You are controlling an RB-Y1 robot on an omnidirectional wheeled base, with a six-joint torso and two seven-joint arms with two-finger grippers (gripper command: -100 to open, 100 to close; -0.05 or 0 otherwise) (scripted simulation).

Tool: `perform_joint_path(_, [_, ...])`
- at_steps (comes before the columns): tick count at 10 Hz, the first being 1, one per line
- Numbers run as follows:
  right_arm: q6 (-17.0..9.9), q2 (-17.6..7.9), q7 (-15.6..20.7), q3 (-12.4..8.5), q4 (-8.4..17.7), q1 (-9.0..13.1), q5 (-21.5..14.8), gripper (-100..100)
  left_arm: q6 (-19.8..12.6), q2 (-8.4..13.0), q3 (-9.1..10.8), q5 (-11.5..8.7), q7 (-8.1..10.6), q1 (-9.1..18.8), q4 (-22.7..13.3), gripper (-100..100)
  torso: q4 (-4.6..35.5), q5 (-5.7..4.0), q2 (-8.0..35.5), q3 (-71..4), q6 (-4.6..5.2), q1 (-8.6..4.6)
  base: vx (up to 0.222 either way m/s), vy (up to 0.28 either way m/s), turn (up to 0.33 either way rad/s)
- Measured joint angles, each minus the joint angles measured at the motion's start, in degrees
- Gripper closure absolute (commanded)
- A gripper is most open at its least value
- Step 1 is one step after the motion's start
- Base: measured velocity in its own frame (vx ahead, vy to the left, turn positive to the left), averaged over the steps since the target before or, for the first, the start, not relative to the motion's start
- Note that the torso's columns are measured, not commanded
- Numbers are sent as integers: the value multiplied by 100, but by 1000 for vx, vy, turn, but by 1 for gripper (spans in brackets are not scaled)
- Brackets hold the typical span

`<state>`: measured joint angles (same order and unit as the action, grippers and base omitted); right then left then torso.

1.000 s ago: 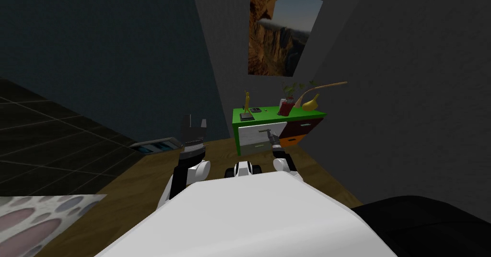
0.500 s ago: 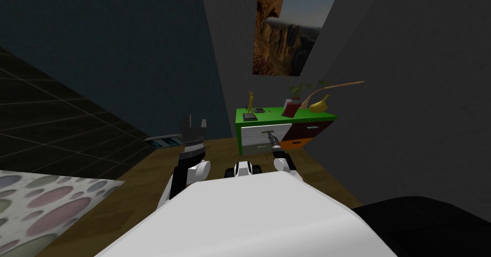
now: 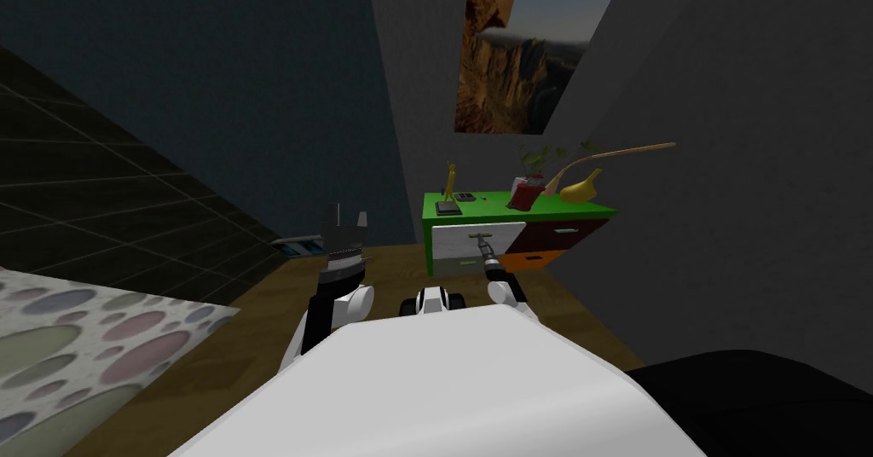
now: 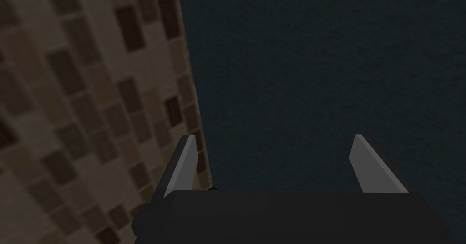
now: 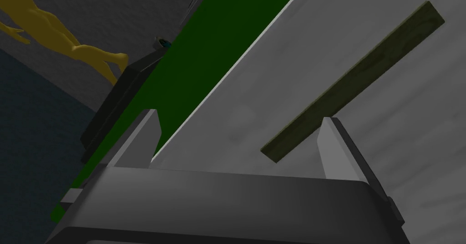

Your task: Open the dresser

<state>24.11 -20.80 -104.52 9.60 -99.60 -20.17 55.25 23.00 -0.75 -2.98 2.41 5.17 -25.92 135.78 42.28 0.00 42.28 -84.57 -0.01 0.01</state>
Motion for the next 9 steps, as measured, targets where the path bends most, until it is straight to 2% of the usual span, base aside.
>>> perform_joint_path(2, [17,-102,-335,55,206,60,176,-100,0,0,0,0,0,0,0,0,0,0,0,0,-1,-1,6,5,104])
perform_joint_path(9, [-105,-341,-1358,112,615,167,832,-100,0,0,0,0,0,0,0,0,0,0,0,0,0,0,5,4,94])
